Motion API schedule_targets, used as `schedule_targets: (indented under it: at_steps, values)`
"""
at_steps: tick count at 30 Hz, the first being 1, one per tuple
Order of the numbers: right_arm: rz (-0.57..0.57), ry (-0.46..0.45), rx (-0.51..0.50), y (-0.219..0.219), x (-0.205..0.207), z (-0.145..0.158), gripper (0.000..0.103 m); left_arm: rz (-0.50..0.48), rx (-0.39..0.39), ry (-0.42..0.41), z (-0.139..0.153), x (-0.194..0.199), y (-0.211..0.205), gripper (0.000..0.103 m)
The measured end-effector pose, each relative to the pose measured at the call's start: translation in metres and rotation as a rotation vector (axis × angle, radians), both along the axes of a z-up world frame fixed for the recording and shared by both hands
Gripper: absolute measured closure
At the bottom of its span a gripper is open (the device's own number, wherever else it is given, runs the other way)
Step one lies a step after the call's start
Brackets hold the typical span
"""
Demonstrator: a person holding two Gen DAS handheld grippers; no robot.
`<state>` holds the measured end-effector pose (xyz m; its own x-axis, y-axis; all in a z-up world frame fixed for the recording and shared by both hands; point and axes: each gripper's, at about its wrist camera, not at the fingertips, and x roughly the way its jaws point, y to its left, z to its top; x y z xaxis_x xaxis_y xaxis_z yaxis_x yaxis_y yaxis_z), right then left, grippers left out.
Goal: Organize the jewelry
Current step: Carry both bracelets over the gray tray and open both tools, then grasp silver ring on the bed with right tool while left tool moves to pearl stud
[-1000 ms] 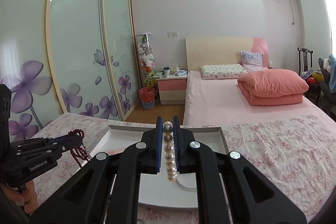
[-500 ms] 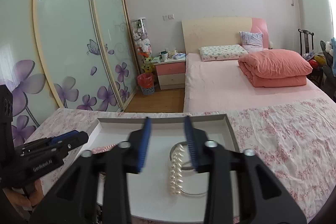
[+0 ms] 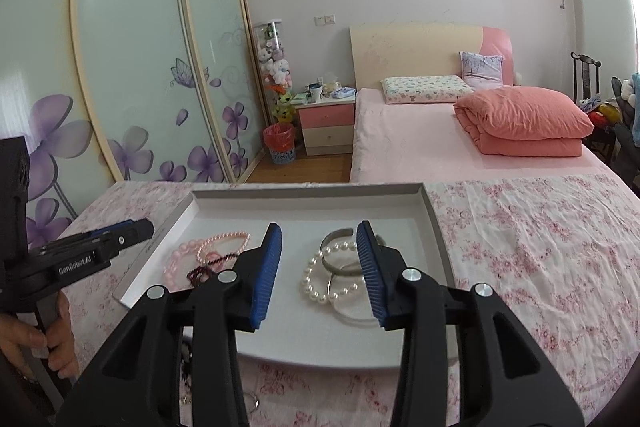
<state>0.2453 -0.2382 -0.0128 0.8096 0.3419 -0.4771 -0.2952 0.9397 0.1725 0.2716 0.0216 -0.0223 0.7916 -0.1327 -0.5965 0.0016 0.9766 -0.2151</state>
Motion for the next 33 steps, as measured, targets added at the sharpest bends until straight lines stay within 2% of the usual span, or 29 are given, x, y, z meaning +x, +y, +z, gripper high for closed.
schedule_targets:
  at_steps: [4,13,19,24,25,26,29,33]
  values:
    - [0.049,0.059,-0.009,0.002,-0.012,-0.011,0.062,0.002,0.002,0.006,-0.003,-0.014,0.007,0.063]
    - [0.211,0.257,-0.082,0.020,-0.046,-0.056,0.062,-0.003,0.018,0.048,-0.019,-0.053,0.016,0.055]
    - [0.277,0.295,-0.139,0.038,-0.059,-0.067,0.063,0.015,0.014,0.059,-0.021,-0.060,0.021,0.054]
    - [0.268,0.304,-0.197,0.053,-0.055,-0.072,0.067,0.013,0.017,0.059,-0.020,-0.063,0.019,0.054]
    - [0.263,0.299,-0.203,0.056,-0.054,-0.072,0.070,0.012,0.018,0.059,-0.020,-0.063,0.019,0.054]
    - [0.260,0.300,-0.208,0.057,-0.053,-0.071,0.081,0.010,0.019,0.059,-0.020,-0.064,0.018,0.054]
    - [0.240,0.302,-0.210,0.052,-0.052,-0.071,0.081,-0.002,0.018,0.064,-0.021,-0.066,0.015,0.053]
    - [0.155,0.308,-0.214,0.032,-0.052,-0.071,0.081,-0.042,0.021,0.078,-0.024,-0.070,0.006,0.053]
